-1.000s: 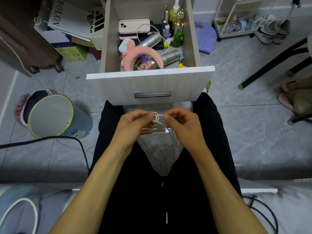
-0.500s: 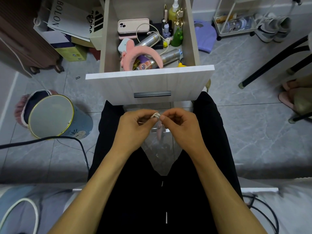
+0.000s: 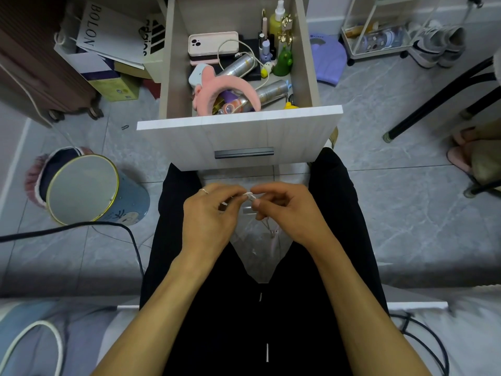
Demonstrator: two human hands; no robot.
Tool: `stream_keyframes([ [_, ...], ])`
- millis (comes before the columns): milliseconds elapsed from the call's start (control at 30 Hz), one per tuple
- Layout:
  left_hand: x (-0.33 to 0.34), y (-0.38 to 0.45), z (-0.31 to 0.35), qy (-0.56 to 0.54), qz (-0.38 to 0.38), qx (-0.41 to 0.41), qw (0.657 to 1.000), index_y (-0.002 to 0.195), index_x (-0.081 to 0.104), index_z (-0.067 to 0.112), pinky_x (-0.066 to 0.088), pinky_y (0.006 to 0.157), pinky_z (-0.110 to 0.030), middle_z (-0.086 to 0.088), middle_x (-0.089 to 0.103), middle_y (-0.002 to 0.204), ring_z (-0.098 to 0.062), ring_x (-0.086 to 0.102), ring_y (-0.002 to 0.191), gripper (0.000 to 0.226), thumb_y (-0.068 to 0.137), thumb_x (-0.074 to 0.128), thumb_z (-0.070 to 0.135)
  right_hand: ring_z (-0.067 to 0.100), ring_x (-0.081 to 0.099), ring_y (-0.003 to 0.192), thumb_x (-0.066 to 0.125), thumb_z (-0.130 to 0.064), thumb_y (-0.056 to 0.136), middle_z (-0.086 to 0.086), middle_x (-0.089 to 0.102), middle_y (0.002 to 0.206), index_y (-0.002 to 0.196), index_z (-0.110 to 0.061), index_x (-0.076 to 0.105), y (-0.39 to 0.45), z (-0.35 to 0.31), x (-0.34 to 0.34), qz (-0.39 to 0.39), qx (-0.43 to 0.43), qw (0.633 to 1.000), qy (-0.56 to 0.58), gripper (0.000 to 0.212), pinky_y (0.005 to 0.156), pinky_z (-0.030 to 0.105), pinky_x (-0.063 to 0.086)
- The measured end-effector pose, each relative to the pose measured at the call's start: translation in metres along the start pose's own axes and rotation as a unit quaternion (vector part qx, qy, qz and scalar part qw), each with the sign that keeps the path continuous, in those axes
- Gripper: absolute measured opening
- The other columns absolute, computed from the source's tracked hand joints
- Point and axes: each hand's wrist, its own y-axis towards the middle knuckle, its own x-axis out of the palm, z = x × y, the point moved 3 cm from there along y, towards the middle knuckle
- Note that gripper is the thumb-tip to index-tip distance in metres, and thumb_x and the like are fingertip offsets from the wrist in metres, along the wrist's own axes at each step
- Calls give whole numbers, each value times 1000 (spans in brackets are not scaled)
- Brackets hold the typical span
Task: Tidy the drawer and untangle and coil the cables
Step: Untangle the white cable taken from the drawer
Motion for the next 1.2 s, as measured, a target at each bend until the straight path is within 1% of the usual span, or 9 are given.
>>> stream_keyframes([
  [300, 0, -1, 1, -13, -7, 53, 998, 95, 78, 11, 51, 84, -14, 2, 72, 99, -4, 65, 92, 13, 82, 75, 8, 12, 72, 78, 69, -2, 86, 2, 74, 90, 102, -8, 74, -2, -6, 5, 32, -87, 995, -40, 18, 78, 27, 59],
  [467, -9, 8, -1, -161, -94, -125, 974, 92, 76, 21, 53, 78, -17, 9, 75, 87, -6, 71, 85, 11, 85, 73, 13, 8, 72, 76, 70, -2, 85, -9, 72, 83, 94, -17, 73, -3, -9, 4, 38, -96, 994, -39, 17, 76, 19, 56],
  [600, -14, 22, 5, -138, -214, -123, 959, 93, 75, 18, 55, 80, -17, 8, 75, 85, -5, 71, 83, 14, 81, 76, 10, 12, 72, 76, 69, -3, 86, -2, 73, 84, 94, -7, 74, -4, -5, 5, 30, -96, 994, -44, 10, 77, 29, 59],
  [667, -17, 26, 3, -161, -213, -150, 952, 90, 74, 14, 56, 78, -19, 1, 75, 83, -9, 71, 81, 15, 78, 78, 7, 13, 71, 74, 68, -3, 88, 1, 73, 81, 94, -5, 72, -4, -7, 6, 24, -91, 995, -41, 8, 75, 32, 59],
  [767, -16, 26, -6, -309, -152, -273, 898, 77, 73, 13, 58, 77, -28, -13, 72, 80, -22, 71, 78, 20, 75, 75, -6, 14, 70, 70, 67, -4, 88, 4, 72, 79, 95, -3, 70, -1, -11, 6, 21, -90, 995, -35, 7, 72, 28, 58],
  [867, -7, 22, -14, -416, -132, -351, 828, 61, 70, 16, 58, 71, -29, -10, 69, 73, -20, 70, 74, 27, 69, 69, -10, 17, 70, 69, 68, -3, 88, 6, 71, 78, 94, -3, 70, -1, -11, 7, 24, -90, 995, -24, 6, 72, 33, 59],
  [1033, 4, 17, -13, -499, -153, -417, 744, 71, 59, 11, 58, 67, -26, -9, 68, 72, -19, 70, 71, 18, 64, 68, -2, 19, 70, 68, 68, -1, 87, 6, 72, 76, 93, 0, 70, -3, -8, 5, 34, -92, 995, -5, 6, 70, 30, 58],
  [1133, 7, 17, -17, -575, -96, -450, 676, 76, 55, 11, 58, 67, -26, -8, 69, 75, -17, 70, 71, 19, 67, 67, -1, 22, 69, 66, 68, 1, 86, 11, 71, 75, 92, 3, 68, 1, -11, 2, 47, -94, 994, 23, 7, 70, 29, 57],
  [1200, 7, 18, -21, -594, -71, -447, 665, 79, 56, 11, 59, 68, -26, -8, 70, 77, -17, 71, 73, 18, 69, 67, 0, 24, 67, 65, 67, 2, 86, 14, 70, 76, 92, 4, 67, 2, -12, 1, 43, -89, 995, 30, 6, 69, 32, 58],
])
